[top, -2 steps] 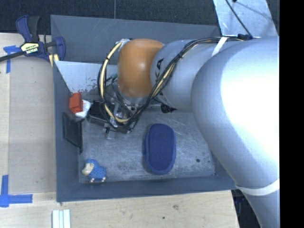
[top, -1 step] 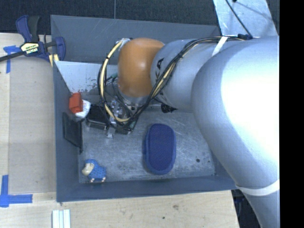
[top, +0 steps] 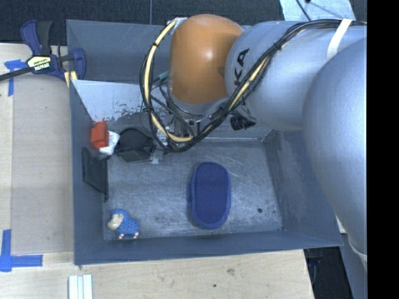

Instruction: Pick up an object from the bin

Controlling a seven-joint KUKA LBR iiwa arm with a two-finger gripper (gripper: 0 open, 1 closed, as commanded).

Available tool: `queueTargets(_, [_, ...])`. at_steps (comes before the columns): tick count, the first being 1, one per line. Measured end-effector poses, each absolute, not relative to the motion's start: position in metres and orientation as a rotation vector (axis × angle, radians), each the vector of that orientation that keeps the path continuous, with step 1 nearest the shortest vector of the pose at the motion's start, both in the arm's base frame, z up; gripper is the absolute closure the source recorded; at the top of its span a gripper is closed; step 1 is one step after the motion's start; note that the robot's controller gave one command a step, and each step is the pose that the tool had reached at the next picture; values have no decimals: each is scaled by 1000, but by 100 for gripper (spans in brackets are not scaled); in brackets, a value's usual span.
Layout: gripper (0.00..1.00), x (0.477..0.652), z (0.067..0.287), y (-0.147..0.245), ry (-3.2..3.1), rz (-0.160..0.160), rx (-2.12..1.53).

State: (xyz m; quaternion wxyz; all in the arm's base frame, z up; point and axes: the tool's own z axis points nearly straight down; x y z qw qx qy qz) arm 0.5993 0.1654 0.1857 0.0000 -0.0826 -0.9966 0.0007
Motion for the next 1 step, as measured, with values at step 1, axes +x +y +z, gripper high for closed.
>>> queueTargets(1, [100, 576, 320, 179, -3133, -1, -254])
